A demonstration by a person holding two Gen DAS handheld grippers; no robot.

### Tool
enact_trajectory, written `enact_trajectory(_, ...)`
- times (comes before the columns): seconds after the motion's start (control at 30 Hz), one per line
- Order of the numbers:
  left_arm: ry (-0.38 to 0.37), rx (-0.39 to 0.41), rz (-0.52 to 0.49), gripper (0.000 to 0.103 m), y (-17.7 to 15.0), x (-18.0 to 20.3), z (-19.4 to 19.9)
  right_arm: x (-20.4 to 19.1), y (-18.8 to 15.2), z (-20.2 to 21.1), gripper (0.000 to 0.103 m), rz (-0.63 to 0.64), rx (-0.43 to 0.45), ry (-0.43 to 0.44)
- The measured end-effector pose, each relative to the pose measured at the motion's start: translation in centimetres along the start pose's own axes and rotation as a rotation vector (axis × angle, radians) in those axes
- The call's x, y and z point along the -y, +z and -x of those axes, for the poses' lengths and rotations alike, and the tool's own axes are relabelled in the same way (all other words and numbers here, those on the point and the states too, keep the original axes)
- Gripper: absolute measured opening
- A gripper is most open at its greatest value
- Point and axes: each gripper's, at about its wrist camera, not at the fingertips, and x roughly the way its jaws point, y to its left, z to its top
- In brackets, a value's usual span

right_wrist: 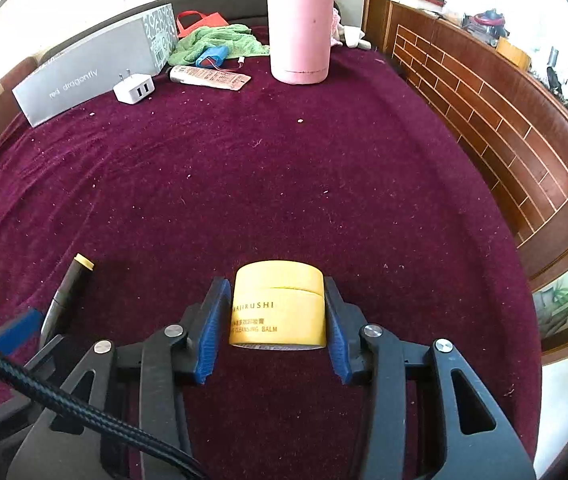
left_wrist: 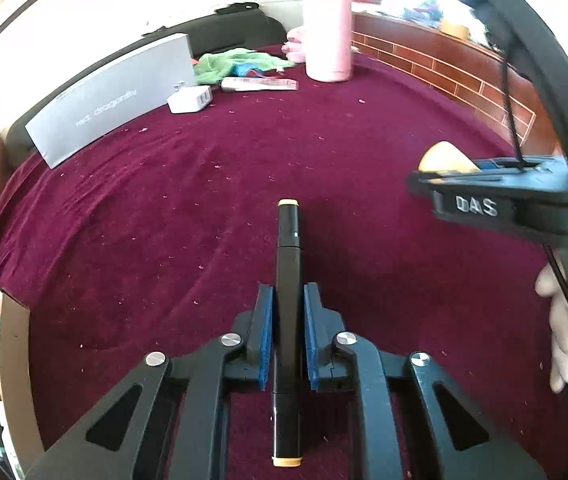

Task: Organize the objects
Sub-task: 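Carry the marker and yellow jar over the tray with both tools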

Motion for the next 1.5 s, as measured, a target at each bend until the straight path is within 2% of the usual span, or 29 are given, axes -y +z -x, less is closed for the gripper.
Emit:
enact_trajectory(0.07,-0.021,-0.008,0.039,0.011,-0.2,-0.5,0.3,0.0,0.0,0.1,0.038,-0.001,0.002,-0.006)
enact_trajectory(0.13,0.012,0.006,0.064,0.011,-0.5,-1.1,0.8,0.2,0.2,0.0,0.038,-0.008,0.002,0.005)
enact_trajectory(0.37,0.103,0.071,0.102,0.011,-1.6,-3.4,4.1,0.0,0.1,0.3,0.037,-0.023,0.004,0.152)
enact_trajectory(0.5,0.112,0.08,0.142,0.011,-3.1,-4.9,5.7,-0.2,0.0,0.5,0.037,-0.034,0.027,0.223)
enact_trajectory(0.7,0.139,0.113,0.21,0.011,-5.3,-7.3,8.9,-1.0,-0.4,-0.1,0.038,-0.028,0.048,0.226)
enact_trajectory(0.87,0.187,0.181,0.254,0.012,-7.3,-9.8,12.5,-2.4,-1.6,0.4,0.037,0.055,0.086,0.147)
enact_trajectory(1.03,0.246,0.22,0.297,0.012,-9.8,-12.5,15.2,-2.5,-2.1,0.9,0.037,0.047,0.071,0.112)
enact_trajectory(1.23,0.257,0.232,0.355,0.012,-12.4,-15.2,16.3,-6.2,-4.9,6.1,0.038,0.122,0.068,0.214)
enact_trajectory(1.37,0.263,0.245,0.391,0.012,-14.0,-16.7,17.1,-10.7,-5.7,9.9,0.038,0.199,0.073,0.326)
enact_trajectory(1.5,0.286,0.246,0.423,0.012,-15.8,-18.3,17.8,-15.7,-6.4,12.1,0.038,0.273,0.049,0.438)
